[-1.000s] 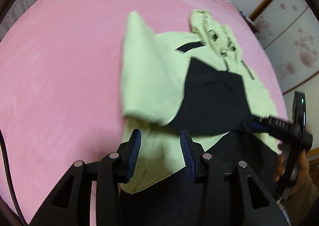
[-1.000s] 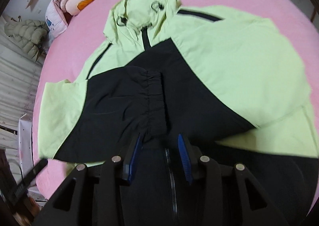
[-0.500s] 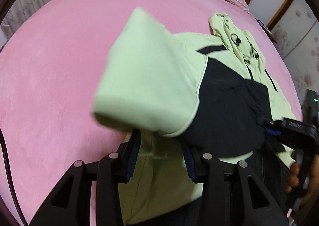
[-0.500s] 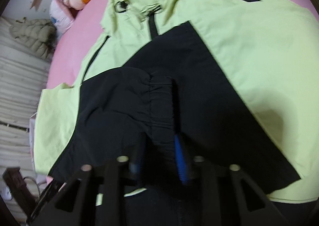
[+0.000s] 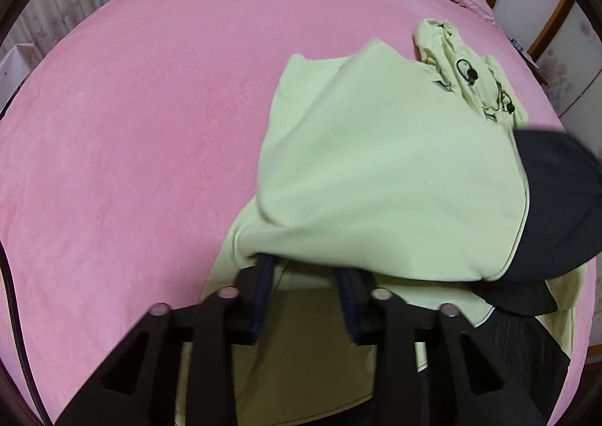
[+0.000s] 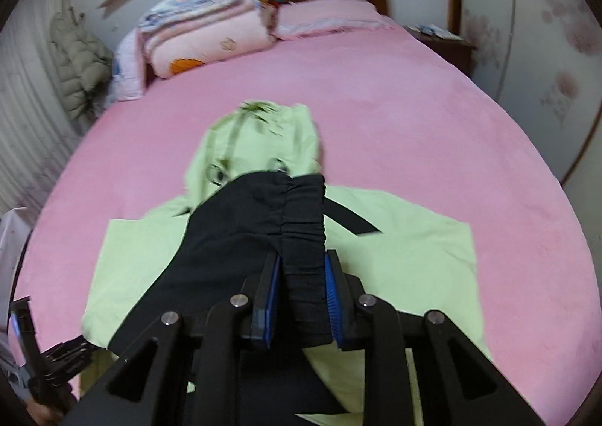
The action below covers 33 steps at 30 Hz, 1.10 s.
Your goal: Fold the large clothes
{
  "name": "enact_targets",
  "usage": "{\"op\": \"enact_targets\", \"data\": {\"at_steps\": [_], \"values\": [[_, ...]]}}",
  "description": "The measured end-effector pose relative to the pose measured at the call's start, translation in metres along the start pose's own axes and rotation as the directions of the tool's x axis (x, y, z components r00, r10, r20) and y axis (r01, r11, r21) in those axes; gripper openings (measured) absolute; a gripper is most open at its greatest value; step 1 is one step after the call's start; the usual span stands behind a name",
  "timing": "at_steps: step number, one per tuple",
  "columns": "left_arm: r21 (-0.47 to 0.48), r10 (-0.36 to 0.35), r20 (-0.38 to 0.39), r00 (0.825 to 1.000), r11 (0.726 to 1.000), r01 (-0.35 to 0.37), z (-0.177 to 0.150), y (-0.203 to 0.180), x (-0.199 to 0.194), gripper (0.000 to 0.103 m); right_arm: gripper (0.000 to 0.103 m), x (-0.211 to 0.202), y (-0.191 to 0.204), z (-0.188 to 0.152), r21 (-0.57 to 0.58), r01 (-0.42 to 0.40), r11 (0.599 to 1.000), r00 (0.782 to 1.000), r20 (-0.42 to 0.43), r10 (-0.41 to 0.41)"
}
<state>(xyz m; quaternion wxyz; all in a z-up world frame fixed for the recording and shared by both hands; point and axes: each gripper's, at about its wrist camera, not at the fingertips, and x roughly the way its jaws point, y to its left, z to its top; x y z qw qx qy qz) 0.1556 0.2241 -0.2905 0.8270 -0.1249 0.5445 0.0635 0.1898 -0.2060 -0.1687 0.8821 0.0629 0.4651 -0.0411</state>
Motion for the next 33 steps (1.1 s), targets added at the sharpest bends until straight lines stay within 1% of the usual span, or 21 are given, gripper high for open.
{"op": "enact_targets", "data": {"at_steps": [3,5,7,9,12,14,16,18,19,20,21,23,24,26,28,30,33], "values": [[-0.021,0.009,-0.015,1.0,1.0,-0.009,-0.005,0.002,0.0,0.024,0.022,0.011,-0.008,-0.011,0.006,0.047,0.999,0.999,-0.026,-0.046],[-0.013,0.019,-0.03,0.999,1.0,-0.019,-0.008,0.003,0.001,0.024,0.022,0.023,-0.016,-0.021,0.024,0.069,0.997,0.996,-0.065,-0.067],[0.0,0.022,-0.042,0.999,1.0,-0.022,-0.011,0.004,0.004,0.023,0.022,0.035,-0.019,-0.031,0.03,0.105,0.994,0.988,-0.117,-0.101],[0.009,0.021,-0.045,0.999,1.0,-0.021,-0.011,0.002,0.005,0.023,0.022,0.045,-0.026,-0.043,0.034,0.146,0.989,0.975,-0.176,-0.138],[0.028,0.021,-0.05,0.999,0.999,-0.02,-0.01,0.001,0.007,0.023,0.022,0.044,-0.036,-0.056,0.06,0.171,0.984,0.968,-0.199,-0.156],[0.035,0.016,-0.061,0.998,0.999,-0.014,-0.008,0.003,0.007,0.023,0.022,0.042,-0.037,-0.065,0.058,0.182,0.982,0.965,-0.202,-0.167],[0.055,0.007,-0.076,0.997,0.998,-0.003,-0.005,0.0,0.007,0.023,0.022,0.044,-0.038,-0.073,0.051,0.187,0.981,0.96,-0.223,-0.171],[0.078,-0.011,-0.094,0.996,0.997,0.018,-0.004,0.001,0.004,0.028,0.023,0.046,-0.04,-0.079,0.058,0.19,0.98,0.954,-0.246,-0.17],[0.097,-0.017,-0.1,0.995,0.995,0.026,-0.004,0.001,0.0,0.029,0.023,0.048,-0.042,-0.082,0.065,0.186,0.98,0.953,-0.256,-0.164],[0.123,-0.016,-0.106,0.994,0.992,0.029,-0.005,0.0,-0.004,0.033,0.023,0.05,-0.044,-0.084,0.072,0.185,0.98,0.952,-0.261,-0.161],[0.144,-0.016,-0.111,0.994,0.989,0.032,-0.006,0.0,-0.009,0.043,0.023,0.052,-0.044,-0.085,0.078,0.188,0.979,0.95,-0.266,-0.161],[0.181,-0.009,-0.103,0.995,0.983,0.028,-0.006,0.005,-0.021,0.049,0.026,0.054,-0.045,-0.089,0.08,0.192,0.978,0.947,-0.278,-0.163],[0.189,-0.011,-0.096,0.995,0.982,0.029,-0.006,0.008,-0.027,0.049,0.026,0.056,-0.045,-0.09,0.082,0.196,0.977,0.942,-0.294,-0.164],[0.177,-0.008,-0.08,0.997,0.984,0.023,-0.002,0.017,-0.037,0.049,0.027,0.055,-0.046,-0.091,0.092,0.194,0.977,0.938,-0.309,-0.158],[0.134,-0.026,-0.064,0.998,0.99,0.034,0.004,0.026,-0.042,0.049,0.028,0.053,-0.047,-0.091,0.098,0.192,0.977,0.938,-0.312,-0.153],[0.089,-0.037,-0.057,0.998,0.995,0.042,0.01,0.032,-0.04,0.049,0.029,0.05,-0.047,-0.091,0.102,0.191,0.976,0.938,-0.313,-0.151],[0.061,-0.042,-0.07,0.997,0.997,0.047,0.014,0.029,-0.028,0.049,0.03,0.044,-0.046,-0.092,0.106,0.191,0.976,0.939,-0.308,-0.15]]}}
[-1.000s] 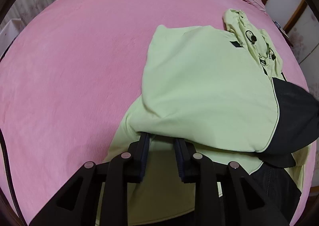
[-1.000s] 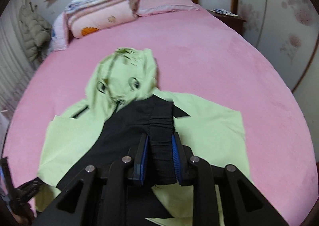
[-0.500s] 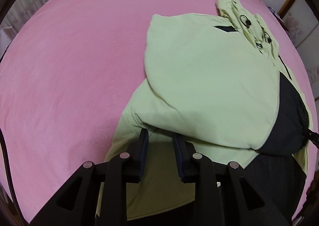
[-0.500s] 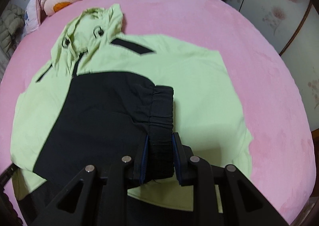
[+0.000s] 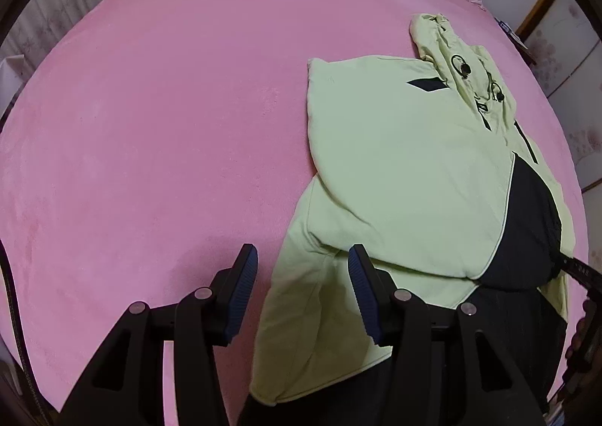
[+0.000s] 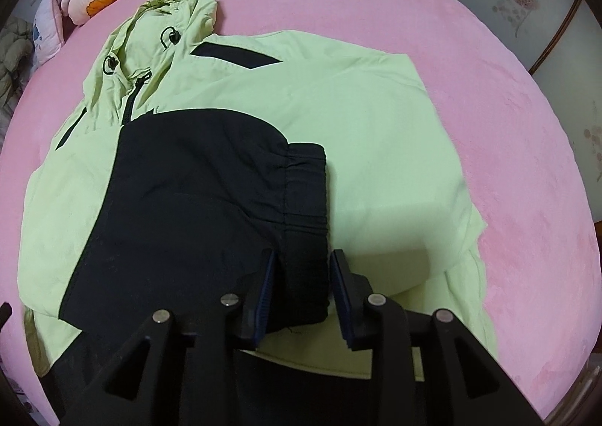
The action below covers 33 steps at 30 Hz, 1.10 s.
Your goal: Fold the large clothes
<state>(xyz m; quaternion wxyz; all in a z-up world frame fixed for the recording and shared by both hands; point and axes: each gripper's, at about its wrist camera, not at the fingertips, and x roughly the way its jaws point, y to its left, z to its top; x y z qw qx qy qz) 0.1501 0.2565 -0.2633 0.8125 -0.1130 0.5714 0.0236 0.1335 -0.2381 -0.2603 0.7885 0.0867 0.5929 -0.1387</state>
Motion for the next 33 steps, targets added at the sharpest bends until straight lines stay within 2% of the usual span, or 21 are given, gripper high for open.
{"op": "enact_targets", "data": {"at_steps": [3,5,7,9,10,13,19,21,23,25,27,30,33], "values": [[-0.023,-0.033,-0.004,0.999,0.999,0.033,0.004,-0.012,0.016,0.049,0.031,-0.007,0.0,-0.004,0.005,-0.007,1.0,1.0,0.011,0.007],[-0.012,-0.029,-0.002,1.0,1.0,0.029,0.008,-0.024,0.026,0.049,0.031,-0.01,0.003,-0.004,-0.003,-0.007,1.0,1.0,0.022,0.007],[0.007,0.015,0.002,1.0,1.0,-0.015,0.01,-0.032,0.036,0.049,0.031,-0.011,0.007,-0.005,-0.021,0.005,1.0,0.999,0.034,-0.004],[0.027,0.115,-0.022,0.993,0.993,-0.114,0.013,-0.036,0.052,0.049,0.031,-0.008,0.009,-0.007,-0.038,0.015,0.999,0.999,0.031,-0.014],[0.02,0.142,-0.036,0.989,0.99,-0.141,0.014,-0.035,0.06,0.049,0.031,-0.007,0.009,-0.007,-0.04,0.016,0.999,1.0,0.028,-0.015],[-0.027,0.144,-0.068,0.987,0.989,-0.146,0.019,-0.028,0.071,0.049,0.031,-0.001,0.007,-0.007,-0.041,0.006,0.999,1.0,0.023,-0.005],[0.008,0.146,-0.067,0.987,0.989,-0.146,0.024,-0.031,0.06,0.049,0.033,-0.005,0.004,-0.006,-0.027,0.001,1.0,1.0,0.029,0.0],[0.039,0.167,-0.04,0.985,0.985,-0.166,0.028,-0.038,0.045,0.049,0.034,-0.015,0.006,-0.004,-0.025,0.007,1.0,0.999,0.045,-0.006],[0.072,0.175,0.034,0.984,0.982,-0.177,0.033,-0.05,0.024,0.049,0.034,-0.024,0.011,-0.001,-0.031,-0.009,0.999,0.997,0.075,0.011],[0.103,0.151,0.109,0.983,0.981,-0.162,0.039,-0.065,0.007,0.056,0.034,-0.037,0.021,0.001,-0.056,-0.023,0.998,0.993,0.116,0.03],[0.137,0.114,0.173,0.978,0.981,-0.139,0.048,-0.085,-0.001,0.067,0.034,-0.044,0.037,0.004,-0.095,-0.064,0.993,0.987,0.144,0.077],[0.179,0.069,0.196,0.978,0.978,-0.105,0.065,-0.113,0.011,0.068,0.034,-0.042,0.066,0.009,-0.146,-0.142,0.979,0.976,0.144,0.163],[0.192,0.034,0.194,0.98,0.979,-0.072,0.084,-0.137,0.043,0.068,0.034,-0.026,0.105,0.017,-0.212,-0.195,0.958,0.964,0.137,0.226]]}}
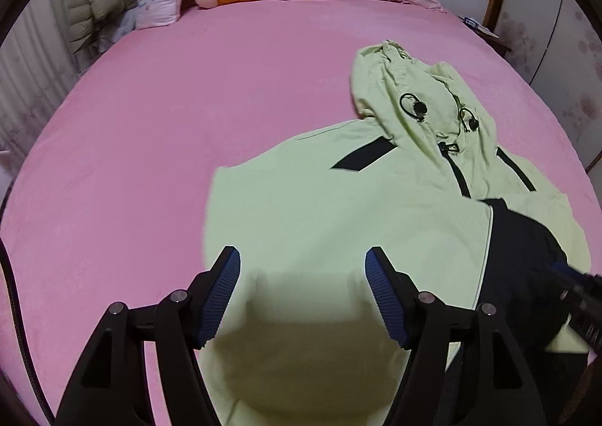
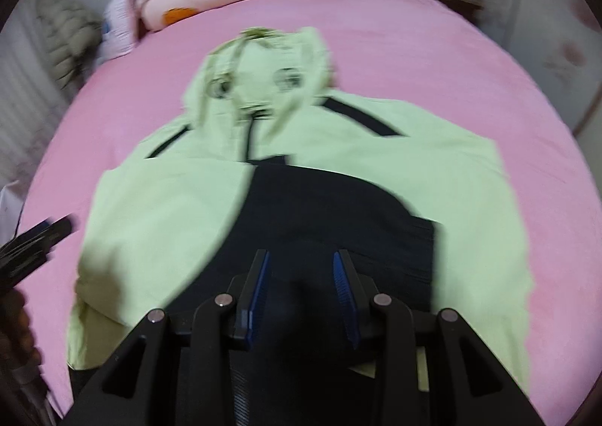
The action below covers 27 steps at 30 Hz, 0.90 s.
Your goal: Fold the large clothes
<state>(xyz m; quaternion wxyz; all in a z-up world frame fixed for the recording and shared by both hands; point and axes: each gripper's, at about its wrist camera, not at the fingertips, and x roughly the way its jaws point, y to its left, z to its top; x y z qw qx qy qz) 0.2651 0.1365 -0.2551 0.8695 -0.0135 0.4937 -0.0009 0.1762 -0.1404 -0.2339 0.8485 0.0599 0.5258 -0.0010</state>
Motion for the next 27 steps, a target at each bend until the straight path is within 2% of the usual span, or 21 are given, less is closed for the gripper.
{"op": "enact_targets", "data": {"at_steps": [3,6,9,12,13,14,15,16,17,19,22,24,27], "values": [[-0.039,-0.021,-0.029,0.999,0.999,0.02,0.011,-0.007,0.043,0.068,0.034,0.027,0.025,0.007,-0.059,-0.023,0.998,1.0,-0.002,0.023],[-0.084,0.008,-0.084,0.996,0.996,-0.015,0.007,0.007,0.075,0.068,0.034,0.061,0.031,0.012,-0.099,0.019,0.995,0.999,-0.032,-0.022],[-0.105,0.033,-0.083,0.996,0.994,-0.042,0.01,0.02,0.093,0.07,0.024,0.075,0.009,0.012,-0.088,0.081,0.993,0.996,-0.022,-0.084],[-0.092,0.118,-0.064,0.991,0.988,-0.124,0.013,0.034,0.101,0.074,0.022,0.073,-0.032,0.011,-0.034,0.176,0.984,0.984,-0.003,-0.176],[-0.102,0.131,-0.067,0.989,0.985,-0.137,0.013,0.042,0.105,0.078,0.022,0.072,-0.05,0.009,-0.003,0.211,0.977,0.977,-0.004,-0.212],[-0.116,0.131,-0.07,0.989,0.984,-0.138,0.011,0.05,0.106,0.089,0.022,0.07,-0.066,0.006,0.027,0.224,0.974,0.974,-0.011,-0.224],[-0.132,0.129,-0.073,0.989,0.982,-0.138,0.01,0.056,0.108,0.092,0.018,0.067,-0.087,0.002,0.069,0.193,0.979,0.981,-0.018,-0.193],[-0.146,0.125,-0.072,0.99,0.98,-0.134,0.009,0.06,0.11,0.092,0.002,0.065,-0.097,0.0,0.089,0.168,0.982,0.986,-0.021,-0.167],[-0.155,0.128,-0.069,0.989,0.978,-0.138,0.009,0.062,0.112,0.092,0.0,0.063,-0.103,-0.002,0.096,0.148,0.984,0.989,-0.027,-0.146],[-0.158,0.132,-0.068,0.989,0.977,-0.142,0.01,0.06,0.113,0.092,0.0,0.059,-0.106,-0.004,0.076,0.12,0.99,0.992,-0.039,-0.117],[-0.148,0.151,-0.084,0.985,0.976,-0.162,0.013,0.056,0.108,0.092,0.0,0.052,-0.097,-0.006,0.056,0.143,0.988,0.989,-0.058,-0.14],[-0.147,0.15,-0.103,0.983,0.975,-0.164,0.014,0.047,0.101,0.092,0.001,0.044,-0.096,-0.006,0.083,0.139,0.987,0.989,-0.061,-0.134],[-0.15,0.128,-0.077,0.989,0.979,-0.139,0.018,0.036,0.079,0.092,0.002,0.029,-0.097,-0.001,0.128,0.113,0.985,0.993,-0.049,-0.108]]}}
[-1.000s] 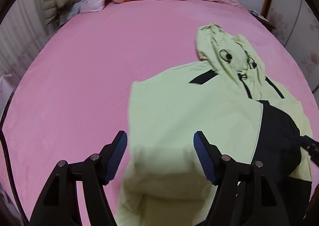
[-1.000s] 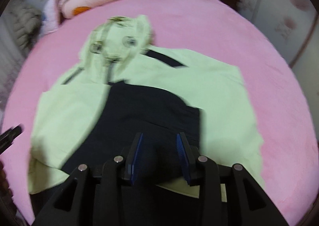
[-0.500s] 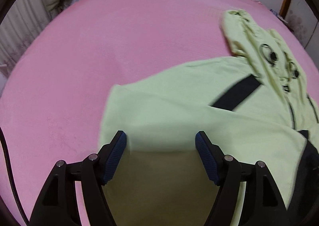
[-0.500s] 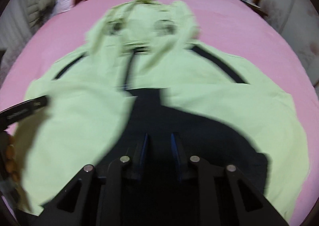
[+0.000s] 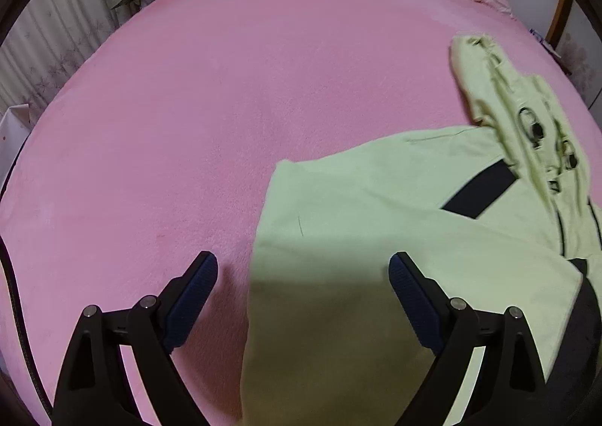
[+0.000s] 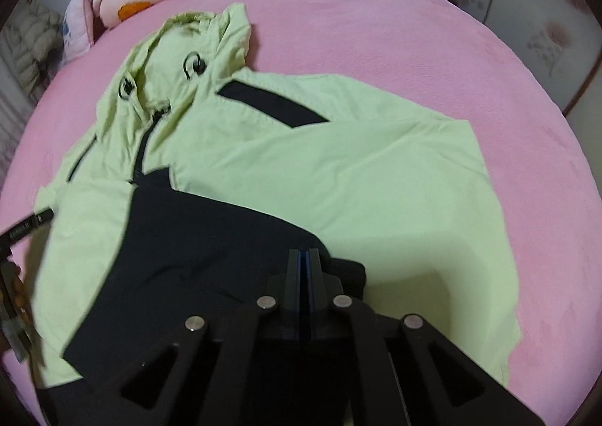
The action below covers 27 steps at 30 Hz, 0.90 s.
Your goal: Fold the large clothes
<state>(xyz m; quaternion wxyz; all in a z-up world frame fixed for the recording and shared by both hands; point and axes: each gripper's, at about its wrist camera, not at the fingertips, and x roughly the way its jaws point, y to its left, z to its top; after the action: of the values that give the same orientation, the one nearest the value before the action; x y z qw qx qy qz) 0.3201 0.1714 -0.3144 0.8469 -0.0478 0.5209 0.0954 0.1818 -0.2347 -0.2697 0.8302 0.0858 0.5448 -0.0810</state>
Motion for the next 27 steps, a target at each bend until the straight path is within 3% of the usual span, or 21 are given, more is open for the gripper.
{"op": "enact_targets", "data": {"at_steps": [7,15,18,23,27], "values": [[0.006,-0.11,0.06,0.992,0.994,0.11,-0.017,-0.016,-0.091,0.092,0.003,-0.055,-0.001,0.004,-0.002,-0.06,0.998,0.998,0.021,0.06],[-0.046,-0.229,0.121,0.966,0.971,0.236,-0.029,-0.028,-0.204,0.094,0.005,-0.147,0.0,0.0,-0.065,-0.101,0.993,0.99,0.089,0.106],[-0.036,-0.238,0.132,0.962,0.969,0.245,-0.039,-0.025,-0.244,0.094,0.014,-0.183,0.002,-0.004,-0.085,-0.128,0.988,0.984,0.113,0.137],[0.012,-0.247,0.175,0.953,0.969,0.249,-0.063,-0.023,-0.303,0.094,0.041,-0.238,0.007,-0.012,-0.136,-0.143,0.98,0.971,0.172,0.166],[0.04,-0.263,0.188,0.946,0.965,0.26,-0.073,-0.02,-0.348,0.094,0.049,-0.273,0.01,-0.017,-0.168,-0.166,0.972,0.959,0.202,0.198]]}}
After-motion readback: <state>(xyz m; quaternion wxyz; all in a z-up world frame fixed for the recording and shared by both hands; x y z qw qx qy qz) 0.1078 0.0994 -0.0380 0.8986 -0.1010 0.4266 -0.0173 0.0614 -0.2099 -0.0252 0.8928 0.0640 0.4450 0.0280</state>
